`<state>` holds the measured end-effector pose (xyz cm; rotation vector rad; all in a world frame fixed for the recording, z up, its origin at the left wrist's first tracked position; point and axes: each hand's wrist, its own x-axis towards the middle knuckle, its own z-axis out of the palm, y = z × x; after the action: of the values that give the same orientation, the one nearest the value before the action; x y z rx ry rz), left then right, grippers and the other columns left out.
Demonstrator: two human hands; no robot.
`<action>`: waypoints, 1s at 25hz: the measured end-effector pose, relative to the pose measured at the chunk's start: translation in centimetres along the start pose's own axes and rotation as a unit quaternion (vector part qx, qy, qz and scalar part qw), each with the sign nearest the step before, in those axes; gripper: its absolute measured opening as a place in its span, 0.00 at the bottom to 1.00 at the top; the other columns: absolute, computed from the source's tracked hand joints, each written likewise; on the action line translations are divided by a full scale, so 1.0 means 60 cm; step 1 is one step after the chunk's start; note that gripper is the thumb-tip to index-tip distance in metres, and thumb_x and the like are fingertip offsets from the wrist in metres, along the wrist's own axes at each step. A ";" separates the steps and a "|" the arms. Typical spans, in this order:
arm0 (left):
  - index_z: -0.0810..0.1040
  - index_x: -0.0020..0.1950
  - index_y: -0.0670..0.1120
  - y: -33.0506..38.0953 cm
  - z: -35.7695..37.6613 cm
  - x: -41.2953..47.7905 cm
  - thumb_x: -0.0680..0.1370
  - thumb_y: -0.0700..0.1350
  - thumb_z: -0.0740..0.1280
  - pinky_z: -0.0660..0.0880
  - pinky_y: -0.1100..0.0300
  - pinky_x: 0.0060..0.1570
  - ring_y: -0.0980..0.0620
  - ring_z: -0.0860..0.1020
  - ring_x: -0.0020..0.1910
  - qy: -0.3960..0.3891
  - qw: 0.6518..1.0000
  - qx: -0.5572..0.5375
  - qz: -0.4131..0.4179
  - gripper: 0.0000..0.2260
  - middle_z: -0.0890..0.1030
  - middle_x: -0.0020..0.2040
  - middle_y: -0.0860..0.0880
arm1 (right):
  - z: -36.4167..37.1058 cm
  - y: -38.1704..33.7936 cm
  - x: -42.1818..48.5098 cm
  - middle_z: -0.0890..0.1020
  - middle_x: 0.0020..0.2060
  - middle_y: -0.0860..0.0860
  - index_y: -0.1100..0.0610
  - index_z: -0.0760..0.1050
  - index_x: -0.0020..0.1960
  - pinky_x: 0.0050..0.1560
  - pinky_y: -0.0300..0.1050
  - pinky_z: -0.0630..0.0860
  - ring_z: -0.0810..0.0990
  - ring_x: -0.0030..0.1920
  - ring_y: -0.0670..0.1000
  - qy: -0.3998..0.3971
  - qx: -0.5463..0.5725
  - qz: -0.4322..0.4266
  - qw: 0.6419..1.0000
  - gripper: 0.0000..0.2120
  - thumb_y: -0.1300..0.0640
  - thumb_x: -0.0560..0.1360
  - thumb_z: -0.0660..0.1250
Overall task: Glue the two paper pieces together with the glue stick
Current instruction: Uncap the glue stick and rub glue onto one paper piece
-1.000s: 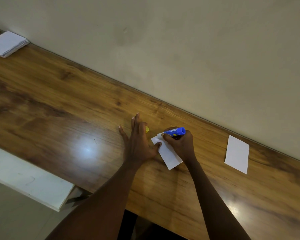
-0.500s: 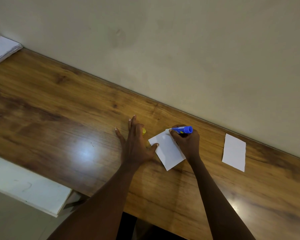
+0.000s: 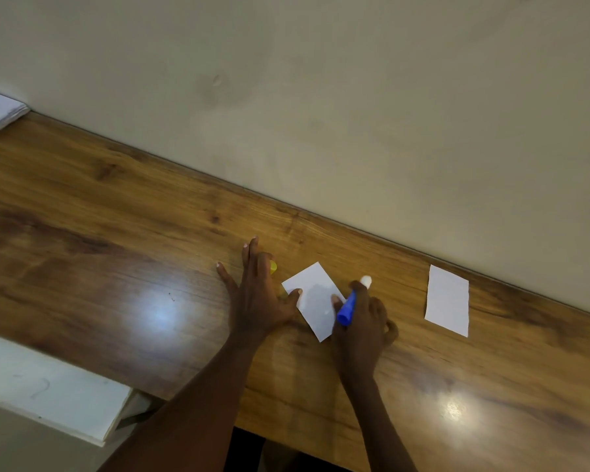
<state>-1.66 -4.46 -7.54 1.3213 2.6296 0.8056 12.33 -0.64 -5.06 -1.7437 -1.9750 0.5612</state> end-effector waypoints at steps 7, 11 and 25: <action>0.62 0.65 0.43 0.001 -0.001 0.001 0.65 0.56 0.72 0.31 0.39 0.65 0.41 0.51 0.75 -0.012 1.000 0.004 -0.005 0.35 0.56 0.75 0.41 | -0.003 -0.038 -0.014 0.73 0.52 0.56 0.58 0.65 0.60 0.48 0.43 0.72 0.73 0.48 0.52 0.006 0.279 0.099 0.955 0.27 0.62 0.65 0.73; 0.63 0.65 0.43 0.003 -0.001 0.002 0.66 0.57 0.71 0.30 0.39 0.65 0.42 0.50 0.75 -0.015 1.000 0.003 -0.007 0.34 0.55 0.76 0.42 | 0.001 -0.048 -0.030 0.69 0.49 0.47 0.57 0.62 0.59 0.44 0.42 0.73 0.73 0.43 0.47 0.102 0.392 0.161 0.900 0.30 0.71 0.63 0.72; 0.65 0.60 0.44 -0.001 0.001 -0.001 0.64 0.59 0.71 0.32 0.38 0.64 0.41 0.50 0.75 -0.008 1.000 -0.007 0.006 0.32 0.56 0.75 0.41 | -0.041 -0.014 0.120 0.76 0.45 0.57 0.62 0.65 0.58 0.39 0.35 0.73 0.74 0.38 0.48 -0.181 0.125 -0.132 0.967 0.20 0.68 0.70 0.67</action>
<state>-1.64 -4.52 -7.63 1.3361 2.6005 0.8099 12.30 6.44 -2.13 -1.2669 -2.2152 1.0408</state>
